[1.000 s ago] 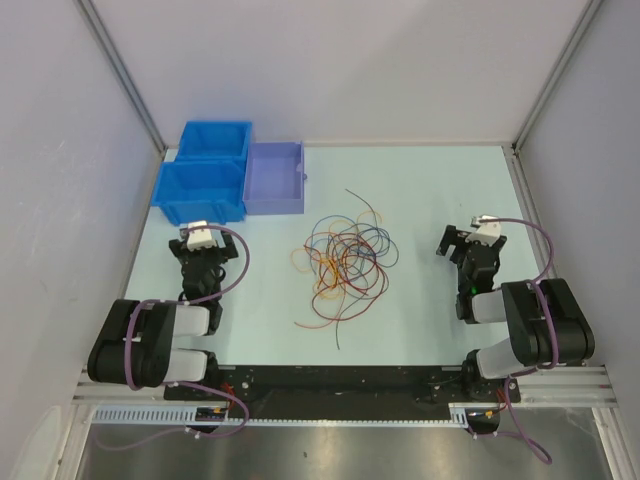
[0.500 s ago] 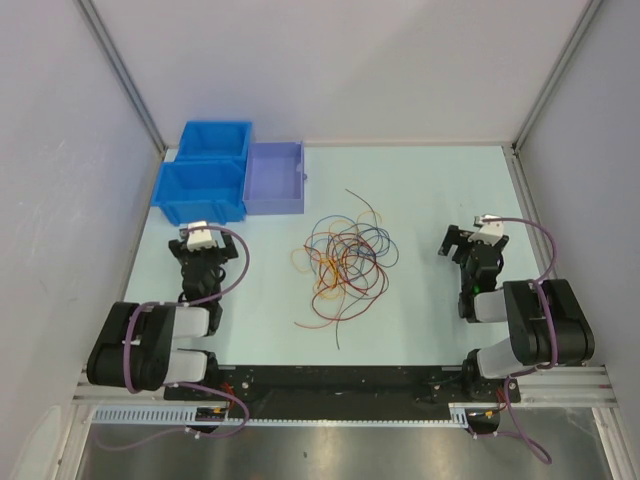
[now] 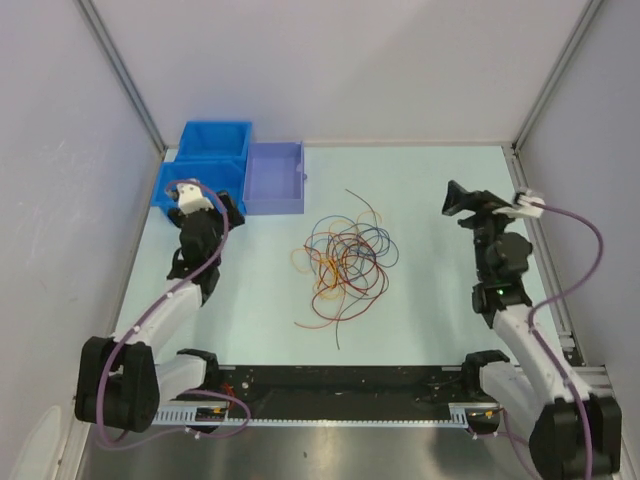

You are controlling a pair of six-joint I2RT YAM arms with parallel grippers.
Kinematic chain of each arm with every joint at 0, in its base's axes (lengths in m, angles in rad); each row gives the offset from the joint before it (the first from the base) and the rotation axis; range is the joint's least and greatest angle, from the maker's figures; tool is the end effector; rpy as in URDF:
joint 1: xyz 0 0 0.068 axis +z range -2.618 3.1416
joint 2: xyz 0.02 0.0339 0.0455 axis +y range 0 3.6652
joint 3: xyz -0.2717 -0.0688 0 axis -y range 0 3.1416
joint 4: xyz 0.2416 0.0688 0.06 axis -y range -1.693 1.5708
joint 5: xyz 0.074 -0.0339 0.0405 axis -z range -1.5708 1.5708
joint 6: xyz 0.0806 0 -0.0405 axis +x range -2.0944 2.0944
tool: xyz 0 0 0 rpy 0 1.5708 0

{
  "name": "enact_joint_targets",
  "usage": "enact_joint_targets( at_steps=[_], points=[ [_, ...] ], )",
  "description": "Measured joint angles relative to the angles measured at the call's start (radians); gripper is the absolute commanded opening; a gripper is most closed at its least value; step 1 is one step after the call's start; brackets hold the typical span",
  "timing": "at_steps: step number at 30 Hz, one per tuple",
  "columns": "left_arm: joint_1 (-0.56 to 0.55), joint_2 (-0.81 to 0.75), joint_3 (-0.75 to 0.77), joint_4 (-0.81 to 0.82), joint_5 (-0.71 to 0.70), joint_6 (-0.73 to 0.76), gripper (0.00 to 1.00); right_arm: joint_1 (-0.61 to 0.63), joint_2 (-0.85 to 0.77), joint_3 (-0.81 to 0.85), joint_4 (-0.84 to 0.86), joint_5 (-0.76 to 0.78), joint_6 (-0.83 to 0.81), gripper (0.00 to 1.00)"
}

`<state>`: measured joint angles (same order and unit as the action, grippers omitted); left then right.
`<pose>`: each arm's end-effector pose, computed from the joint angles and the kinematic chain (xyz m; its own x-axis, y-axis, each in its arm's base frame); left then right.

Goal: Untangle the cables

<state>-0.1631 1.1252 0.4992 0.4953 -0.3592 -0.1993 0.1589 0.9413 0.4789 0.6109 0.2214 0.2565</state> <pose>0.2829 -0.0178 0.2463 -0.0881 -0.1733 -0.9809 -0.2135 0.9651 -0.1514 0.2536 0.0227 0.3016 0.1565 0.2757 -0.9484 0.0210 0.9591 0.2823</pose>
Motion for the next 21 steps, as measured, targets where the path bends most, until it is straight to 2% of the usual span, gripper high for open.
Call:
enact_joint_targets(
  at_steps=[4,6,8,14,18,21],
  points=[
    [0.055,0.006,0.126,-0.277,0.048,-0.321,1.00,-0.068,-0.145,0.020,-0.008,-0.159,0.235,1.00],
    [0.102,0.019,0.133,-0.359,0.104,-0.401,1.00,-0.071,-0.119,0.062,-0.075,-0.224,0.300,1.00],
    [0.100,0.011,0.133,-0.463,0.113,-0.448,1.00,-0.059,-0.067,0.116,-0.166,-0.263,0.335,1.00],
    [-0.046,-0.030,0.232,-0.674,0.075,-0.464,1.00,0.029,0.072,0.200,-0.409,-0.275,0.348,1.00],
    [-0.183,-0.025,0.309,-0.731,0.010,-0.463,0.99,0.111,0.110,0.209,-0.505,-0.255,0.333,0.97],
    [-0.294,0.017,0.342,-0.753,-0.012,-0.466,0.93,0.132,0.147,0.225,-0.568,-0.237,0.332,0.96]
  ],
)
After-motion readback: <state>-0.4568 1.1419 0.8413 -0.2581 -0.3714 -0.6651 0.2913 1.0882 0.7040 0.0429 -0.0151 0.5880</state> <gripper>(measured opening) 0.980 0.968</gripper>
